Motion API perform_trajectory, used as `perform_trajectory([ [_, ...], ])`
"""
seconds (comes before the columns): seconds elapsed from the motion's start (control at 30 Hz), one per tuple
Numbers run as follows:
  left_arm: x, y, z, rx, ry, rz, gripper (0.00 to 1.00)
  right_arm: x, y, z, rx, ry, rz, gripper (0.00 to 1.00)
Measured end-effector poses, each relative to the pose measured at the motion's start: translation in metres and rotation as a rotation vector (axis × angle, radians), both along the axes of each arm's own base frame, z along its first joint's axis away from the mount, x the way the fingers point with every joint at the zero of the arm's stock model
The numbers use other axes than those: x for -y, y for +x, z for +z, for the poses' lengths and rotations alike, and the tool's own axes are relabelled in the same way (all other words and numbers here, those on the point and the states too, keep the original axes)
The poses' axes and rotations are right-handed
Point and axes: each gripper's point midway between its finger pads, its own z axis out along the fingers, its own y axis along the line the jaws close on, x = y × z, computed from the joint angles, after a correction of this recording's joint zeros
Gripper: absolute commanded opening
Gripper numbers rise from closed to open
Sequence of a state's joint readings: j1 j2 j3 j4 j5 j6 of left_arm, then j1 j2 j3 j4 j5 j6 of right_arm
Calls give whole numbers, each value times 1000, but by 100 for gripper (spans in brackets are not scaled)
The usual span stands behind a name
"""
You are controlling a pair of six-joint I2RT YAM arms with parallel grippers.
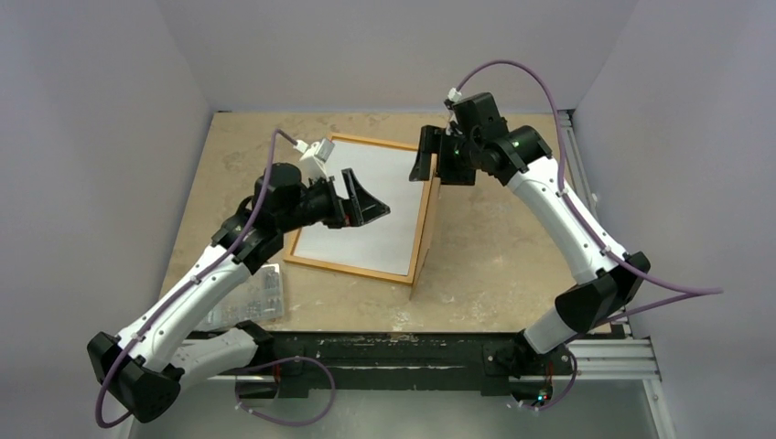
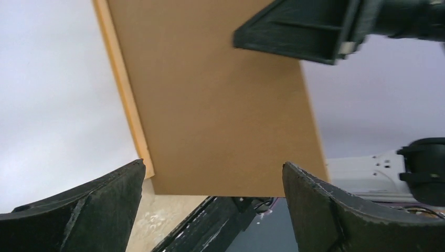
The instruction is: Put the photo into the frame
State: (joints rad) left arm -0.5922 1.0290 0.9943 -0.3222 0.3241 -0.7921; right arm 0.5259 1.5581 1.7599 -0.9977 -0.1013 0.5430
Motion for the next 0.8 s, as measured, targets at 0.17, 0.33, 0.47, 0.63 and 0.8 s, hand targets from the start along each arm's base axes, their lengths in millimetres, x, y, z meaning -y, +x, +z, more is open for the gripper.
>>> perform_trajectory([
  [0.17, 10, 0, 60, 104, -61, -65, 100, -13, 5, 1, 3, 39, 18, 76],
  [0.33, 22, 0, 97, 154, -78, -150, 97, -29, 5, 7, 11, 101, 52, 77],
  [0.47, 28, 8, 77, 94, -11, -173, 92, -38, 6, 12, 20, 138, 67, 78],
  [0.63, 39, 21, 22, -50, 112, -199, 81, -42, 6, 12, 16, 164, 70, 78],
  [0.8, 44, 19, -16, -141, 204, -217, 48, -43, 6, 10, 8, 165, 67, 78],
])
